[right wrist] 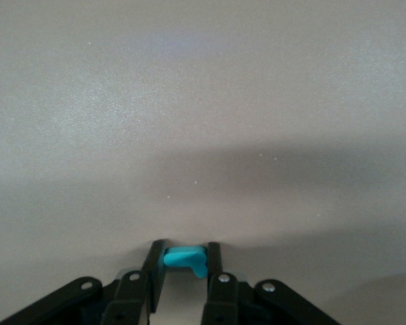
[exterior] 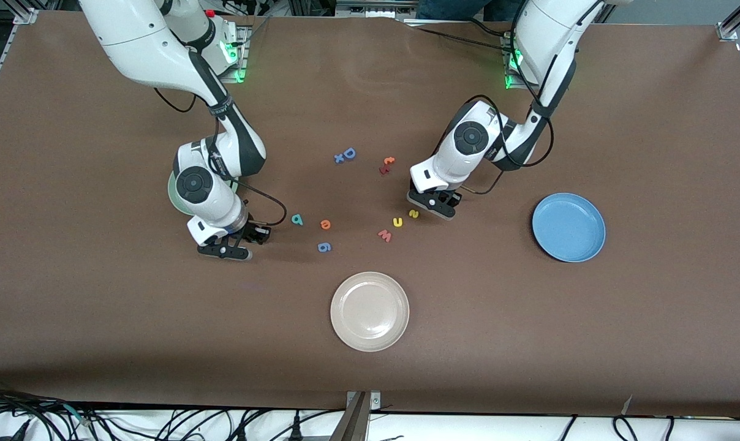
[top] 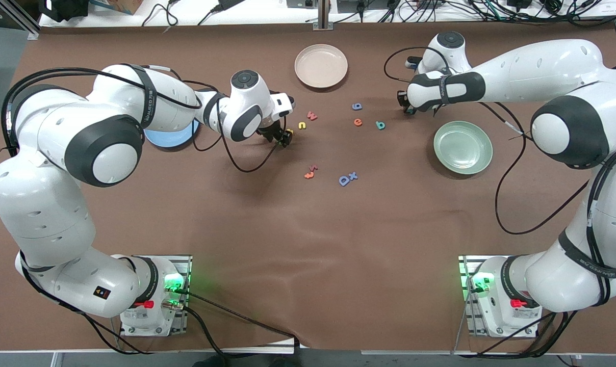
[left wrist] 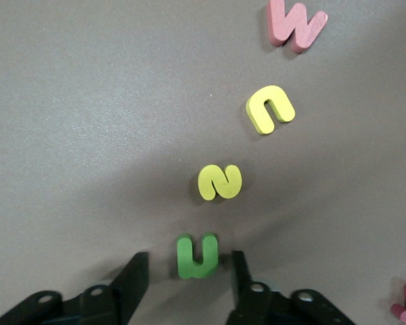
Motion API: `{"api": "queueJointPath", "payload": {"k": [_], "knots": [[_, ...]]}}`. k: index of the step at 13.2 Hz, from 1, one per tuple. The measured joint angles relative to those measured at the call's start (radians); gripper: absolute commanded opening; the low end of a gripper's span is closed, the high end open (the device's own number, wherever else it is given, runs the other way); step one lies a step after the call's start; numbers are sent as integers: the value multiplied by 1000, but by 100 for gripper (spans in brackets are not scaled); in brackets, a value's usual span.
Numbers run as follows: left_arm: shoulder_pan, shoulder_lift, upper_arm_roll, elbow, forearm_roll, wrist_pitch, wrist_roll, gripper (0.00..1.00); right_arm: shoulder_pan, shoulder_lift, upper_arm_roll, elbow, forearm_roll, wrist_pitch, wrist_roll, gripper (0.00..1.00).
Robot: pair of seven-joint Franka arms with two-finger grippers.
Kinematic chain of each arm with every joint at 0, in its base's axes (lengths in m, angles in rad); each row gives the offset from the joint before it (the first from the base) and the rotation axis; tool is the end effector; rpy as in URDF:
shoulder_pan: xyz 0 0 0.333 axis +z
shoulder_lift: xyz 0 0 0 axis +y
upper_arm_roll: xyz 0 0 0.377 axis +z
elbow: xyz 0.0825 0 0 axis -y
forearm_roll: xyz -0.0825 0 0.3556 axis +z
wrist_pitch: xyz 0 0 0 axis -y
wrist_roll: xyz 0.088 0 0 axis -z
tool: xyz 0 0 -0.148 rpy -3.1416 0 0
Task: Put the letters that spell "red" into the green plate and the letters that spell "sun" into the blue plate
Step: 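Close both grippers on the green u and the teal r, then lift both letters, carrying the teal r over the green plate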
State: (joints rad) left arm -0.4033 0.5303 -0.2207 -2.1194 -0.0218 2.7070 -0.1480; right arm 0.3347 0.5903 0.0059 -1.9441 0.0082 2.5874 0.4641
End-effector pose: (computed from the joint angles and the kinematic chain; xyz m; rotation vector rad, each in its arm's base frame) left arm 0.4896 -0.3475 0.2064 2.9377 -0.6311 0.0278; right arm 0.6078 0.2152 0.2122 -3.1062 0.2044 -0.0712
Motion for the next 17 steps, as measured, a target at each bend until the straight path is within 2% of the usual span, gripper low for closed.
{"api": "queueJointPath", "payload": {"k": [3, 5, 8, 10, 11, 17], "knots": [[-2, 2, 0, 6, 0, 3, 0, 49, 0, -4, -10, 6, -3, 7, -15, 16], [-5, 5, 0, 10, 0, 3, 0, 43, 0, -26, -33, 11, -5, -9, -46, 16], [-8, 6, 1, 11, 0, 3, 0, 41, 0, -96, -76, 13, -7, -131, -109, 16], [-13, 10, 6, 12, 0, 6, 0, 37, -1, -149, -112, 8, -7, -229, -168, 16], [-18, 13, 10, 12, 0, 14, 0, 31, -2, -174, -127, -4, -7, -256, -186, 16], [-28, 11, 15, 12, 0, 19, 0, 8, -2, -328, -216, -217, -7, -273, -288, 16]]}}
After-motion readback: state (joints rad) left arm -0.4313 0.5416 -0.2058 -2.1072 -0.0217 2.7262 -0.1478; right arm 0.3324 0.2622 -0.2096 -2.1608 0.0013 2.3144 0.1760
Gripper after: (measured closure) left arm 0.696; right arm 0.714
